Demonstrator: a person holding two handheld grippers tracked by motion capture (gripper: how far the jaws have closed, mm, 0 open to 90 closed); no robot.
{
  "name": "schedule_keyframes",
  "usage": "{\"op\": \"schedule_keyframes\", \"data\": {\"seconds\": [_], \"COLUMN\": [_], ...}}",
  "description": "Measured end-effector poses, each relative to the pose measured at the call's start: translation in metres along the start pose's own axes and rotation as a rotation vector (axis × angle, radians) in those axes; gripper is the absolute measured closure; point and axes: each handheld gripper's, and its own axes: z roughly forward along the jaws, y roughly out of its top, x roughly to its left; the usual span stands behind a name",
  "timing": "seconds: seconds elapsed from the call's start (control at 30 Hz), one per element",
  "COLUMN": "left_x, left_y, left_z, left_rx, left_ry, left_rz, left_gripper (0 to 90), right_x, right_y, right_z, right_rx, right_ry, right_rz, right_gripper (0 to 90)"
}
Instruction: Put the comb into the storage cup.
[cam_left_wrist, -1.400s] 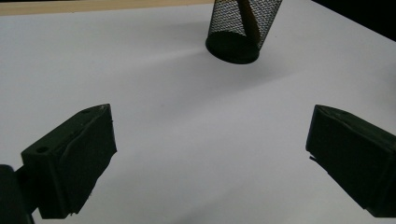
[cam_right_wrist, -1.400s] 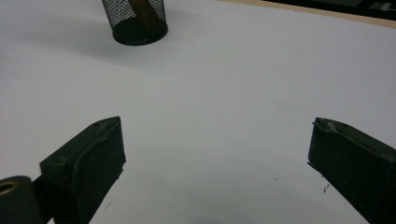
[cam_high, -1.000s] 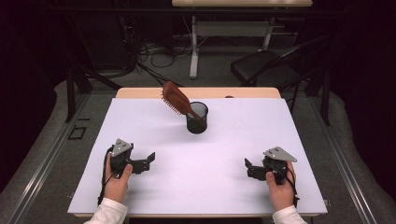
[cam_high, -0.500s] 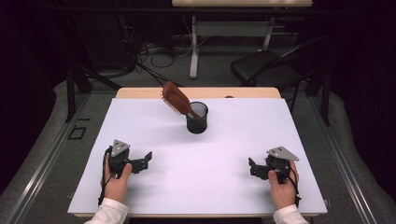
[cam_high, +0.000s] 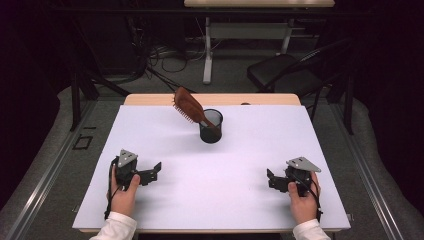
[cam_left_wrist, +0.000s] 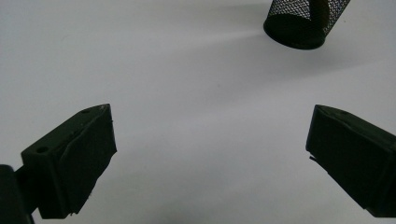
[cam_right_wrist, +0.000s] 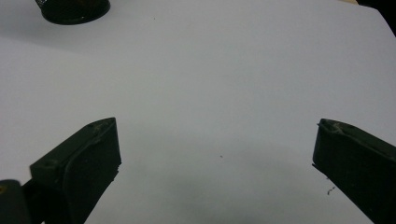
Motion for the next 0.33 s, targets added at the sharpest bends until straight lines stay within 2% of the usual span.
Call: {"op": "schedule_keyframes", "data": {"seconds": [0.33], "left_x": [0.0031], "left_y": [0.0006], "left_z": [-0.0024], "left_rx": [-0.006], "left_ry": [-0.001], "left_rz": [-0.008], "left_gripper": [1.5], "right_x": [-0.0022], "right_y": [0.0003], "right_z": [-0.0010], "right_rx": [-0.003], "right_ry": [-0.010], "right_rz": [0.010], "right_gripper": [0.0]}}
